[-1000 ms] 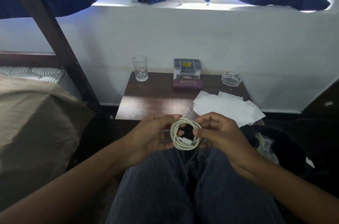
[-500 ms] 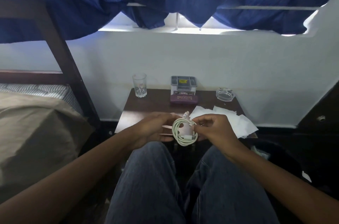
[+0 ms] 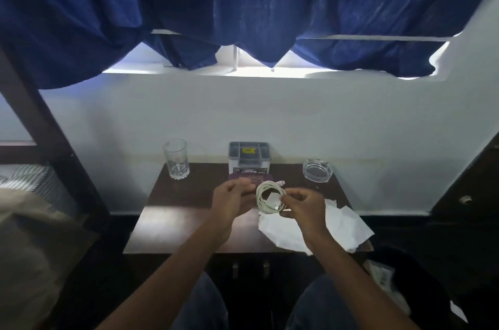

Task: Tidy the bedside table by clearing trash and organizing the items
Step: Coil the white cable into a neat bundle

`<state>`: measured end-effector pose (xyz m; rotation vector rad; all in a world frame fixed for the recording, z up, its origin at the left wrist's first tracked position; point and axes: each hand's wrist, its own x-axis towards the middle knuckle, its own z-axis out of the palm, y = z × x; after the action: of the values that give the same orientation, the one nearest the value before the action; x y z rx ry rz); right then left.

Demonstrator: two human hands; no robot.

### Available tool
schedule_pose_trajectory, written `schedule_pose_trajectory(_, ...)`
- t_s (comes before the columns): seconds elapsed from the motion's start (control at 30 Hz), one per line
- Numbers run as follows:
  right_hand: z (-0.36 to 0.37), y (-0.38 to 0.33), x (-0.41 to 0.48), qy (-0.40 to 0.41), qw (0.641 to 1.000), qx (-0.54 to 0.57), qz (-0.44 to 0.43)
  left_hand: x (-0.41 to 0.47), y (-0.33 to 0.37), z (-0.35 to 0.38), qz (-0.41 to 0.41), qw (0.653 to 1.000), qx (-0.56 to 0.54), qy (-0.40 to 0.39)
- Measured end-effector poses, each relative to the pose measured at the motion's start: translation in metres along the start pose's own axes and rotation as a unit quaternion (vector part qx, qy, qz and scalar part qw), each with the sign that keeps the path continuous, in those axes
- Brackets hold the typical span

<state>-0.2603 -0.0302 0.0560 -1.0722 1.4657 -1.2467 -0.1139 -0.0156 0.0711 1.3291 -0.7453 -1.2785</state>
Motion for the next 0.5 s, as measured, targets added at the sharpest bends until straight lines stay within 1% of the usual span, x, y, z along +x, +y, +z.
schedule_pose_trajectory(0.1, 0.004, 0.029, 0.038, 0.076, 0.995, 0.040, 0.042, 0.032, -0.029, 0.007, -0.010, 0.999, -0.004, 0.040)
schedule_pose_trajectory(0.17, 0.006, 0.046, 0.064, 0.123, 0.989, 0.046, 0.064, 0.053, -0.051, 0.011, -0.012, 0.998, 0.015, 0.059)
schedule_pose_trajectory(0.23, 0.009, 0.054, 0.089, 0.153, 0.984, 0.055, 0.068, 0.072, -0.068, 0.014, 0.006, 0.996, 0.056, 0.068)
schedule_pose_trajectory(0.3, 0.012, 0.055, 0.120, 0.179, 0.982, 0.044, 0.050, 0.092, -0.079, 0.018, 0.055, 0.986, 0.142, 0.073)
schedule_pose_trajectory(0.33, 0.014, 0.054, 0.134, 0.187, 0.981, 0.032, 0.041, 0.102, -0.080, 0.019, 0.095, 0.972, 0.203, 0.072)
schedule_pose_trajectory(0.4, 0.015, 0.053, 0.159, 0.192, 0.981, -0.002, 0.038, 0.119, -0.080, 0.021, 0.196, 0.927, 0.314, 0.059)
schedule_pose_trajectory(0.47, 0.016, 0.060, 0.179, 0.192, 0.979, -0.068, 0.030, 0.139, -0.082, 0.022, 0.270, 0.865, 0.422, 0.035)
schedule_pose_trajectory(0.5, 0.017, 0.065, 0.186, 0.191, 0.976, -0.103, 0.022, 0.148, -0.084, 0.022, 0.283, 0.828, 0.485, 0.019)
